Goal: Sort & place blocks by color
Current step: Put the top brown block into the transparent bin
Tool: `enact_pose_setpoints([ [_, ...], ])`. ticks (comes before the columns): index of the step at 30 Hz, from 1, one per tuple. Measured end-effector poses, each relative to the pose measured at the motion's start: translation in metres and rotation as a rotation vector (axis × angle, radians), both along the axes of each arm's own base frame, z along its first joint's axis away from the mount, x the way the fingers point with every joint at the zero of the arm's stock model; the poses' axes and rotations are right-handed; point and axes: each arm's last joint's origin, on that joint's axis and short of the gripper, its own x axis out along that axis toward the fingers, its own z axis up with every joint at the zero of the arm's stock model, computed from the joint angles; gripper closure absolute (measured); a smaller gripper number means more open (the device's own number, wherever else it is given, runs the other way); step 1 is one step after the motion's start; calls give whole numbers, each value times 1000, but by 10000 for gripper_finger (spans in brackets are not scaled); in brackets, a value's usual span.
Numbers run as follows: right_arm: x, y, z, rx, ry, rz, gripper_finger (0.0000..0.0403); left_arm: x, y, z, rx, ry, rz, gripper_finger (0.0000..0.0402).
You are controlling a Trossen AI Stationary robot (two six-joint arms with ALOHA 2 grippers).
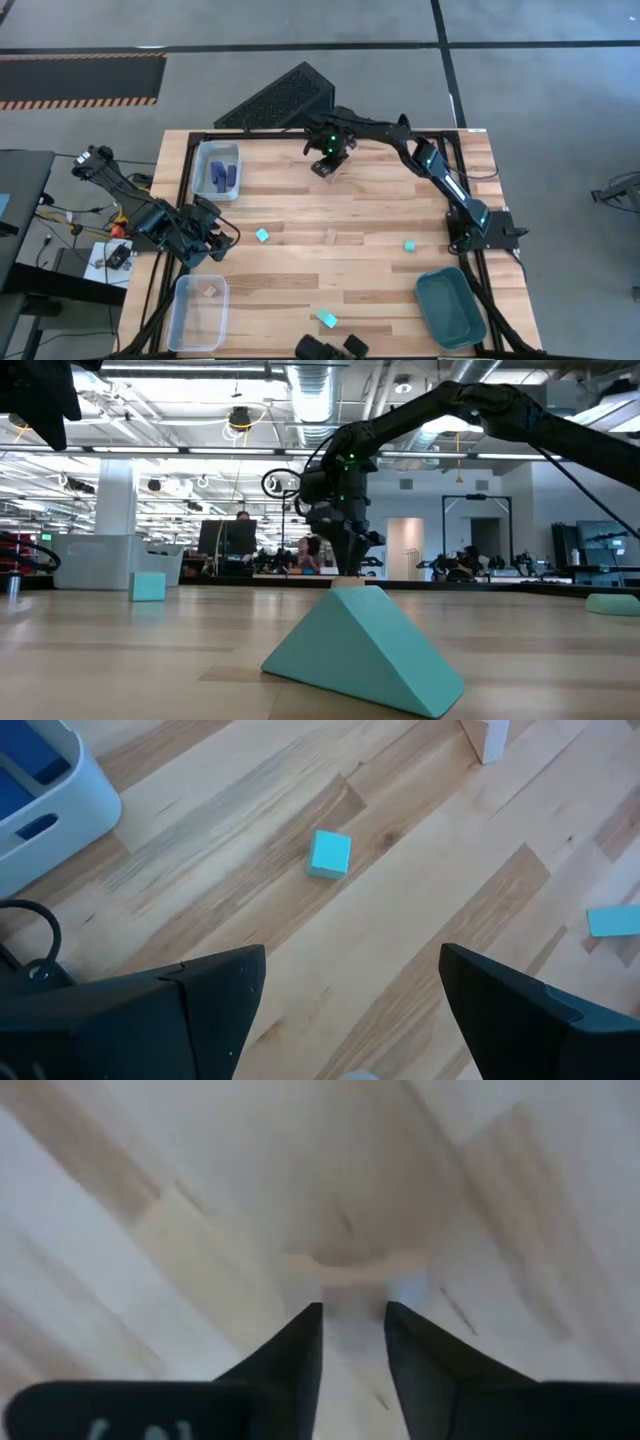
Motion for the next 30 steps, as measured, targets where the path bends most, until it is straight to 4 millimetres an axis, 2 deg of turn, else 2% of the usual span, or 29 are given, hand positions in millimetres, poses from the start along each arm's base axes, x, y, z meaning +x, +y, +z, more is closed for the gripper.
enact_pose_setpoints([
  [8,2,27,1,47,82,104,311,0,0,0,-14,-5,24,116],
  [15,20,84,2,66,114,309,319,0,0,0,-23,-9,39,116],
  [18,27,102,9,18,92,420,320,0,0,0,-17,-7,29,116],
  [20,29,102,15,-77,101,485,320,0,0,0,-6,-2,8,116],
  [24,25,87,18,-232,179,595,325,0,0,0,6,2,-12,116],
  [30,20,64,17,-250,153,699,374,0,0,0,-15,6,4,116],
])
